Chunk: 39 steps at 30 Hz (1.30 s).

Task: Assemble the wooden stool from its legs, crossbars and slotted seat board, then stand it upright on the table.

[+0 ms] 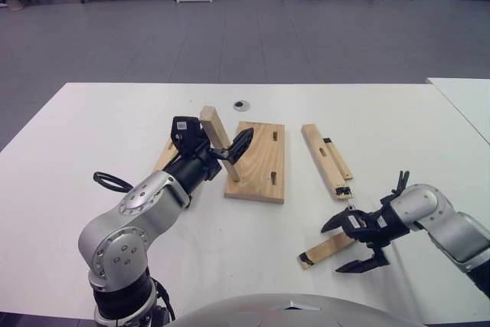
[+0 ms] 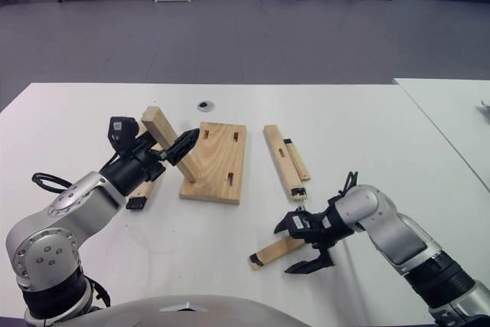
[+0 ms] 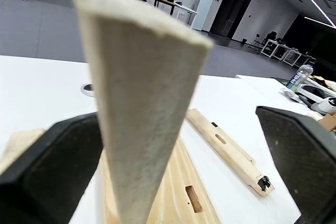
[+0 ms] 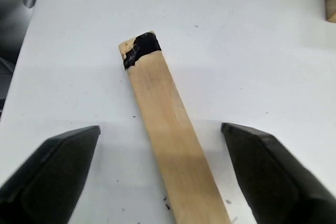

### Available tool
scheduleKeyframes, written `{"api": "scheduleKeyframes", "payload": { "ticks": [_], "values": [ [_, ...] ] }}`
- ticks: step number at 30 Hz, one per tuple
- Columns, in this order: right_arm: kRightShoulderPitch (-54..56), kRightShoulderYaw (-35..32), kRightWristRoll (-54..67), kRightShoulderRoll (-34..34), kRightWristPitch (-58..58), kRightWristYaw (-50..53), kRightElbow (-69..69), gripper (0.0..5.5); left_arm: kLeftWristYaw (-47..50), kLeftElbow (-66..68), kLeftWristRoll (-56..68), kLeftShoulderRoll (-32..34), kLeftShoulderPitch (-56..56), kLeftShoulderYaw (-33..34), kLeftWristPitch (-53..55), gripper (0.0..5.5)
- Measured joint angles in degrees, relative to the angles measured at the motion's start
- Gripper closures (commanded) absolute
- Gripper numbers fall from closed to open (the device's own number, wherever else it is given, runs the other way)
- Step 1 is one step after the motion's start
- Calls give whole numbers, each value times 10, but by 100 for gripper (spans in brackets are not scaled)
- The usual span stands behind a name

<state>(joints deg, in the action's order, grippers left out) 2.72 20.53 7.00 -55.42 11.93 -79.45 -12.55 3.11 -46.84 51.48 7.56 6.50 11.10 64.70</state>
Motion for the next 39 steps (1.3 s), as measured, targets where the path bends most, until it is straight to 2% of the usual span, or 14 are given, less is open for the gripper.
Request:
{"api": "scheduleKeyframes", "payload": {
  "ticks": [4,9,14,18,21,23,26,29,32,35,39],
  "values": [
    [34,11,-31,12,-61,21,54,248,30,22,68,-17,4,27,0,51],
    [37,-3,-26,44,-70,59,76,335,103,24,203,2,15,50,-4,51],
    [1,-22,20,46,-11,59,55,417,123,23,255,106,37,61,-17,51],
    [-10,-45,46,57,8,69,45,419,77,54,316,213,64,122,-55,51],
    [-2,-123,128,82,50,109,6,419,37,80,386,278,74,160,-90,51],
    [28,-175,156,115,61,164,2,419,37,97,401,296,88,167,-118,51],
    [118,-206,132,204,38,304,-3,419,64,110,398,283,150,131,-174,51],
    [222,-179,61,282,-6,414,-10,419,91,123,349,216,228,50,-226,51],
    [274,-147,-24,340,-77,499,6,419,87,168,274,149,281,-21,-256,51],
    [291,-138,-51,359,-116,527,9,419,61,201,235,126,287,-47,-266,51],
    [291,-136,-45,375,-129,526,5,419,21,212,204,99,306,-63,-277,119]
  ]
}}
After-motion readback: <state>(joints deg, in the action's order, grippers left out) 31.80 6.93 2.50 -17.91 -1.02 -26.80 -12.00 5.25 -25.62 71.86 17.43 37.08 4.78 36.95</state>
